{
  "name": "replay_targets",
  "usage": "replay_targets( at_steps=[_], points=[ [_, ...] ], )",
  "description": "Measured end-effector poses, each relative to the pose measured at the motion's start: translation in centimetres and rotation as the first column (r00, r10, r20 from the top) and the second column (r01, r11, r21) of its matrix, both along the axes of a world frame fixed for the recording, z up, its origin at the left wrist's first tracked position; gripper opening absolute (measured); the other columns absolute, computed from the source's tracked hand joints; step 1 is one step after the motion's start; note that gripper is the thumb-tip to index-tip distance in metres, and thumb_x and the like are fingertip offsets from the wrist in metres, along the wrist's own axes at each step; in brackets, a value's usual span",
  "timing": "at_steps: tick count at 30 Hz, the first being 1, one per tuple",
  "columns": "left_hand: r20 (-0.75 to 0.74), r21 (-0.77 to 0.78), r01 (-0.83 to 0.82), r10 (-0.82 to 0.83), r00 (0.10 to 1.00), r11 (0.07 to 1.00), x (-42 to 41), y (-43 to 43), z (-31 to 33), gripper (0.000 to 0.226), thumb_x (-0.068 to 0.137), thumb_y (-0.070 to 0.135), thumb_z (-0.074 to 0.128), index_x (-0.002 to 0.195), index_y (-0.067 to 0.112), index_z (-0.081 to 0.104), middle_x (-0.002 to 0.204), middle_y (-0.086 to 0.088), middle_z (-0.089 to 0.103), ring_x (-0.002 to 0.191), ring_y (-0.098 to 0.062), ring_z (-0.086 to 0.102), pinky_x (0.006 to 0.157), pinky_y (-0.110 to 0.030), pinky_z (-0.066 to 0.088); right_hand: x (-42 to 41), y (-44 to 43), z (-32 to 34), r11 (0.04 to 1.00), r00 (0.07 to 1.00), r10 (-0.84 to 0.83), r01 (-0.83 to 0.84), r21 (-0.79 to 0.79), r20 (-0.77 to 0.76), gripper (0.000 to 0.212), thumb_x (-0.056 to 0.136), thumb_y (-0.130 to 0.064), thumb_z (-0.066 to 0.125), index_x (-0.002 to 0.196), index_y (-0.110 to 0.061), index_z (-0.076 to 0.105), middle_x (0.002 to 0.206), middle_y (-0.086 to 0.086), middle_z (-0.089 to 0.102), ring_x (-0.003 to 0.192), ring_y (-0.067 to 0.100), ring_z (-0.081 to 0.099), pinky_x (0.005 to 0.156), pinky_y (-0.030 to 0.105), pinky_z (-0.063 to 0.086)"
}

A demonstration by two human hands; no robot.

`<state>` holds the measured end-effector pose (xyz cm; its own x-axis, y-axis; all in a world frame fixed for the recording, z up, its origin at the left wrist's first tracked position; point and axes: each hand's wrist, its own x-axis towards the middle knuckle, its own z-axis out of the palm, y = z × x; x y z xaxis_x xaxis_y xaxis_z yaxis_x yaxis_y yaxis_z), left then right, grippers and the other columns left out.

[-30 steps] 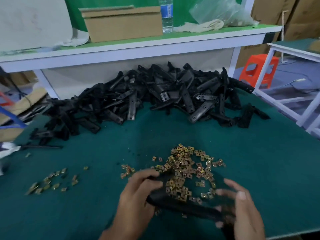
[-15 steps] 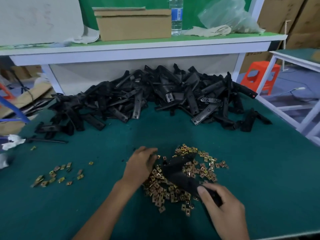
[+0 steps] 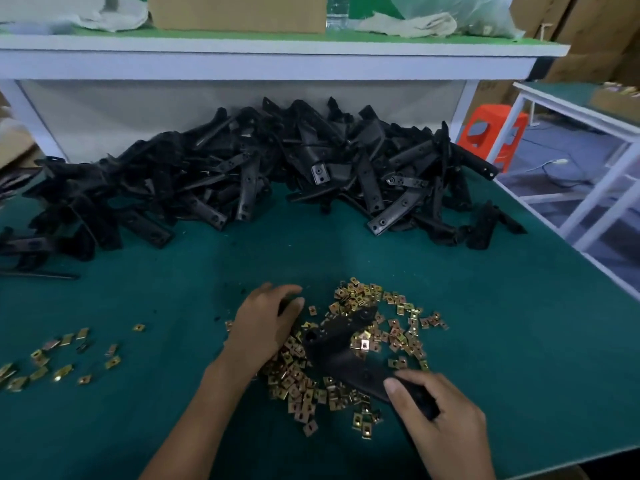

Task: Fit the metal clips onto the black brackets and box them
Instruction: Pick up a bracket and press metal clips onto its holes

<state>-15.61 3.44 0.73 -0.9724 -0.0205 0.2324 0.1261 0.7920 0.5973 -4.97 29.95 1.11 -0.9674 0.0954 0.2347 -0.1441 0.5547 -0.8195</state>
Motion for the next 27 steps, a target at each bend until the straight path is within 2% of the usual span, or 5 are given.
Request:
replay_targets(
  at_steps=[4, 9, 12, 16, 27],
  points=[
    [0.014, -0.009, 0.022, -0.021, 1.0, 1.0, -0.3, 0.0, 0.3, 0.019, 0.099, 0.034, 0.061, 0.11, 0.021, 0.071, 0.101, 0.005, 0.062, 0.096, -0.013, 0.058, 0.082, -0.026, 0.046, -0.3, 0.0, -0.1, 1.0, 1.0, -0.011, 0.011, -0.01, -0.002, 0.024, 0.075, -0.056, 0.067, 0.086, -0.038, 0.076, 0.091, -0.025, 0.07, 0.087, -0.004, 0.066, 0.069, 0.006, 0.045],
    [0.05, 0.083, -0.036, 0.032, 0.998, 0.996, 0.7, -0.1, 1.0, 0.006, 0.096, 0.032, 0.066, 0.098, 0.027, 0.064, 0.091, 0.018, 0.062, 0.087, 0.0, 0.058, 0.073, -0.017, 0.041, 0.0, -0.2, 0.1, 1.0, 1.0, -0.017, 0.017, -0.012, -0.012, 0.023, 0.074, -0.057, 0.066, 0.086, -0.04, 0.075, 0.09, -0.026, 0.07, 0.087, -0.005, 0.065, 0.067, 0.004, 0.044],
    [0.133, 0.415, -0.055, 0.0, 0.991, 0.908, 1.5, -0.3, 2.1, 0.004, 0.093, 0.031, 0.071, 0.094, 0.034, 0.067, 0.09, 0.019, 0.07, 0.09, 0.005, 0.064, 0.074, -0.007, 0.047, 0.2, -0.3, 0.1, 1.0, 1.0, -0.01, 0.01, 0.004, -0.018, 0.023, 0.074, -0.057, 0.066, 0.086, -0.038, 0.074, 0.09, -0.026, 0.069, 0.085, -0.004, 0.065, 0.065, 0.005, 0.045],
    [0.162, 0.768, 0.021, -0.226, 0.96, 0.641, 2.4, -0.4, 3.6, 0.015, 0.09, 0.015, 0.074, 0.093, 0.029, 0.078, 0.092, 0.002, 0.076, 0.083, -0.01, 0.071, 0.076, -0.018, 0.055, 0.3, -0.2, -0.2, 1.0, 1.0, 0.001, 0.0, 0.017, -0.017, 0.026, 0.075, -0.057, 0.066, 0.088, -0.037, 0.075, 0.09, -0.025, 0.068, 0.084, -0.002, 0.066, 0.065, 0.007, 0.045],
    [0.253, 0.729, 0.074, -0.368, 0.895, 0.68, 2.7, 0.4, 3.9, 0.016, 0.091, 0.012, 0.073, 0.093, 0.027, 0.08, 0.093, -0.002, 0.077, 0.089, -0.012, 0.07, 0.077, -0.021, 0.055, 0.5, 0.1, -0.9, 0.997, 0.998, -0.034, 0.038, 0.074, -0.06, 0.023, 0.08, -0.051, 0.069, 0.094, -0.033, 0.076, 0.089, -0.02, 0.068, 0.084, -0.001, 0.066, 0.064, 0.008, 0.045]
  ],
)
